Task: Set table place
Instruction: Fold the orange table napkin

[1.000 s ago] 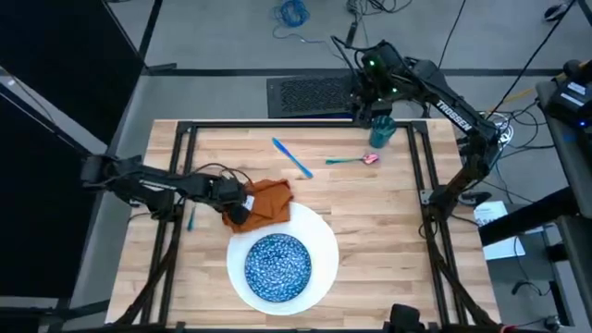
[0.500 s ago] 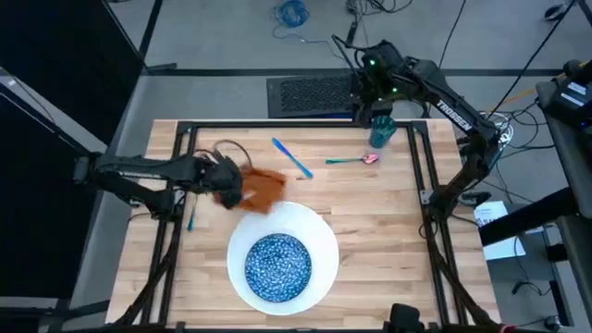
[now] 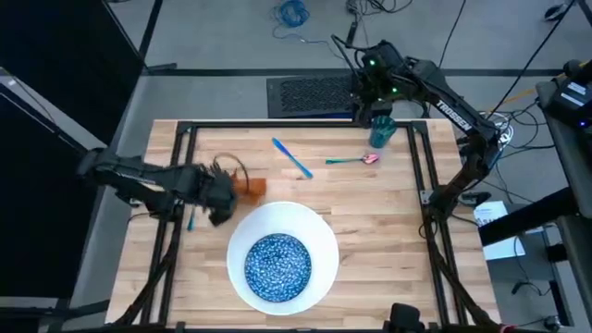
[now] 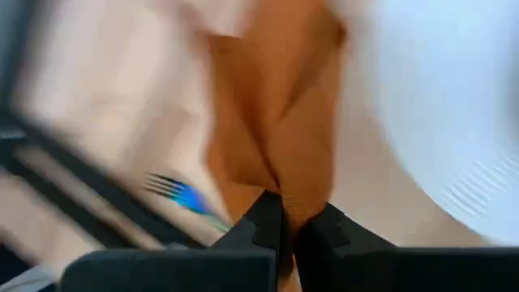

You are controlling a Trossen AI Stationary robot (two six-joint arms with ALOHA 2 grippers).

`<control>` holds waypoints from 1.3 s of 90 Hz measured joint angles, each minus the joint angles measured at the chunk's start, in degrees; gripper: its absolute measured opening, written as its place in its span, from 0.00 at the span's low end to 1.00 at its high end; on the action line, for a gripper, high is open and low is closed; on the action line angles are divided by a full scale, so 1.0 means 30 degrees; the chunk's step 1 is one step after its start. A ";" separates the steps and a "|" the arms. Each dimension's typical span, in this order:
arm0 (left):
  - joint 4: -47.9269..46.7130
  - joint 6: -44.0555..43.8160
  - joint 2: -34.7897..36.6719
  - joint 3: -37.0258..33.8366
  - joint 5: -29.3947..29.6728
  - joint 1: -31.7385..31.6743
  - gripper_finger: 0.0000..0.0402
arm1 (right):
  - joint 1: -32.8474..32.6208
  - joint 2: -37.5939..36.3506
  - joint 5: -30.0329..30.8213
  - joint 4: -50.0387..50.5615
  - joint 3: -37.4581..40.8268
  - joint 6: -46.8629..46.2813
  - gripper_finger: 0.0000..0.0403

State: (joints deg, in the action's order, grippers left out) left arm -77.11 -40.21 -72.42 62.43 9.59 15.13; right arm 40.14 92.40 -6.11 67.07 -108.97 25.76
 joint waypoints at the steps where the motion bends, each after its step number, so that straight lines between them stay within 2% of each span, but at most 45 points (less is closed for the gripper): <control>1: 0.0281 -0.0044 -0.0102 0.0000 -0.0401 0.0233 0.00 | 0.0000 0.0000 0.0009 -0.0004 0.0000 0.0000 0.59; 7: 0.2199 -0.0569 -0.0807 -0.0070 -0.2197 0.1492 0.00 | 0.0000 0.0000 0.0014 -0.0007 0.0000 0.0000 0.59; 13: 0.3670 -0.0989 -0.1576 -0.0280 -0.3188 0.2465 0.00 | 0.0007 0.0000 0.0028 -0.0007 0.0000 0.0000 0.59; 35: 0.5329 -0.0997 -0.5108 -0.0999 -0.2786 0.4336 0.02 | 0.0007 0.0000 0.0036 -0.0145 0.0000 -0.0299 0.59; 56: 0.5862 -0.0385 -0.7482 -0.1581 -0.3323 0.4587 0.17 | 0.0007 0.0000 0.0036 -0.0051 0.0000 -0.0364 0.59; 65: 0.6594 -0.0375 -0.7623 -0.1581 -0.4147 0.4766 0.25 | 0.0010 0.0000 0.0040 -0.0064 0.0000 -0.0338 0.59; 70: 0.6691 0.0349 -0.7541 -0.1528 -0.5051 0.4869 0.28 | 0.0090 0.0000 0.0053 -0.0100 0.0000 -0.0248 0.59; 76: 0.6668 0.1167 -0.7070 -0.1142 -0.5232 0.5120 0.31 | 0.0229 0.0000 0.0074 -0.0241 0.0000 -0.0133 0.59; 84: 0.6692 0.1345 -0.5596 -0.0476 -0.4061 0.5444 0.31 | 0.0515 0.0000 0.0096 -0.0569 0.0000 0.0095 0.59; 102: 0.6425 -0.0386 -0.2321 -0.0045 -0.0890 0.5497 0.32 | 0.1260 0.0000 0.0124 -0.1455 0.0000 0.0131 0.59; 107: 0.5687 -0.1074 -0.1675 -0.0029 0.0127 0.5504 0.32 | 0.1408 0.0000 0.0121 -0.1473 0.0000 0.0067 0.59; 117: 0.2803 -0.4323 -0.1044 -0.0206 0.3121 0.5408 0.32 | 0.1515 0.0163 -0.0029 -0.1698 -0.0010 -0.0506 0.59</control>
State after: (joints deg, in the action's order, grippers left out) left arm -68.70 -53.18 -75.55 61.82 18.95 31.35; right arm 44.69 92.89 -6.19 61.97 -109.00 24.24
